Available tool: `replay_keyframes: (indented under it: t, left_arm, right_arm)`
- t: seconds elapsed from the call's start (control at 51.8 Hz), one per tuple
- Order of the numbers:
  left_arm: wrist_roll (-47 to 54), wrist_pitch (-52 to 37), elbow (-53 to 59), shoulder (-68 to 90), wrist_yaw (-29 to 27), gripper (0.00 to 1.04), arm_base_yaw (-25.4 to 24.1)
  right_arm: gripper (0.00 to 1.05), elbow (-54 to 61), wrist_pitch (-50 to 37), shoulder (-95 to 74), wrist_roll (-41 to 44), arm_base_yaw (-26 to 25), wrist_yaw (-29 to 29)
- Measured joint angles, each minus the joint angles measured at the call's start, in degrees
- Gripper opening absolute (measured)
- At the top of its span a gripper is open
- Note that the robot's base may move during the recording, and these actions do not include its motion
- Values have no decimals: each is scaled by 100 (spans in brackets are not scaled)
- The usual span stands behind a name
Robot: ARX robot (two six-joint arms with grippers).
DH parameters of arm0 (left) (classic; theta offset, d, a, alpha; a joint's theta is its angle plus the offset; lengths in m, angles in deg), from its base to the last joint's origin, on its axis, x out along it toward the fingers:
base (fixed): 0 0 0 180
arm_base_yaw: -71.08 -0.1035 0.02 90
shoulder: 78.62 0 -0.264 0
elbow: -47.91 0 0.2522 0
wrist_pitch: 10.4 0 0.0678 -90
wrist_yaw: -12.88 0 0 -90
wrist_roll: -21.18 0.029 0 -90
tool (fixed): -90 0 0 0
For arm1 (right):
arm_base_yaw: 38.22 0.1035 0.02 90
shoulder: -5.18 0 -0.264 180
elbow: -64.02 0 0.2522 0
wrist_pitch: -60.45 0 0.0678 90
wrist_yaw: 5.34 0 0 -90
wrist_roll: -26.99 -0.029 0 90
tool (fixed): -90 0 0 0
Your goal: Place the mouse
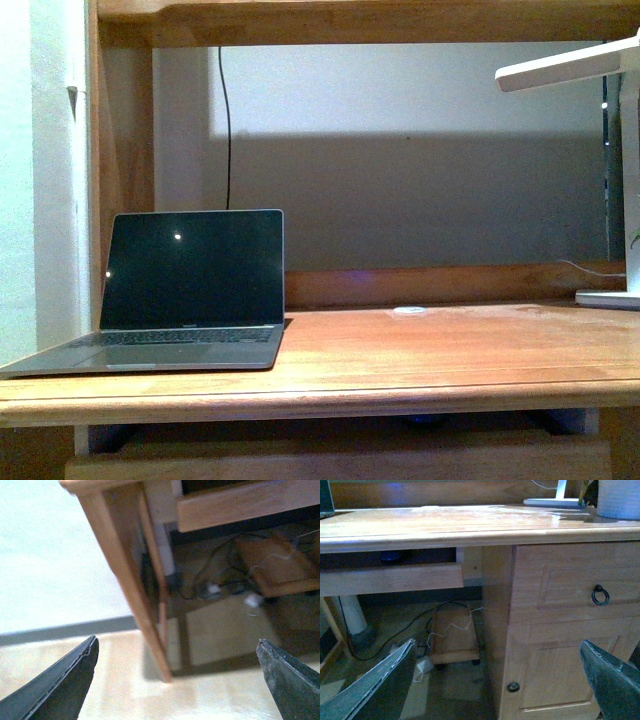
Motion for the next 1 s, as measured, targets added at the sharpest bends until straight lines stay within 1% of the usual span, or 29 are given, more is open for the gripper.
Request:
replay_keyframes:
  t: [0.039,0.077,0.096,0.135,0.174,0.212,0.231,0.309,0.366,0.463,0.675,1.003]
  left_arm:
    - [813,-1016,-140,933,-111,97,-50]
    - [1191,-1611,-243,1488,-57,97,-81]
    - [1565,-2035,-348,1919,0,97,-101]
    - [2761,-3215,-767,3209,120,97,-133]
    - [3547,-3862,-1115,4000,221,97,-138]
    - [4350,-4286,-1491,4699,411,97,-120]
    - [4535,-4393,-1633,4935,505,97,-114]
    - [5270,-4531,-2094,5576,850,97,-37]
    - [5635,-4542,-2398,5921,1071,97,22]
    - [6039,-4500,-2953,6400,1263,97,138]
    - [6196,-4341,-3790,7023,1401,97,317]
    - [6177,-3847,-4782,7932,1827,97,584]
  right_arm:
    - [97,0,0,0,0,0,2]
    - [97,0,0,0,0,0,-9]
    - [97,0,0,0,0,0,-2]
    - [97,0,0,0,0,0,0]
    - [97,0,0,0,0,0,0]
    - [97,0,0,0,0,0,-2]
    - [97,0,0,0,0,0,-4]
    - [97,0,0,0,0,0,-2]
    - [97,0,0,0,2,0,0]
    - [97,0,0,0,0,0,0]
    - [97,0,0,0,0,0,0]
    - [97,0,0,0,0,0,0]
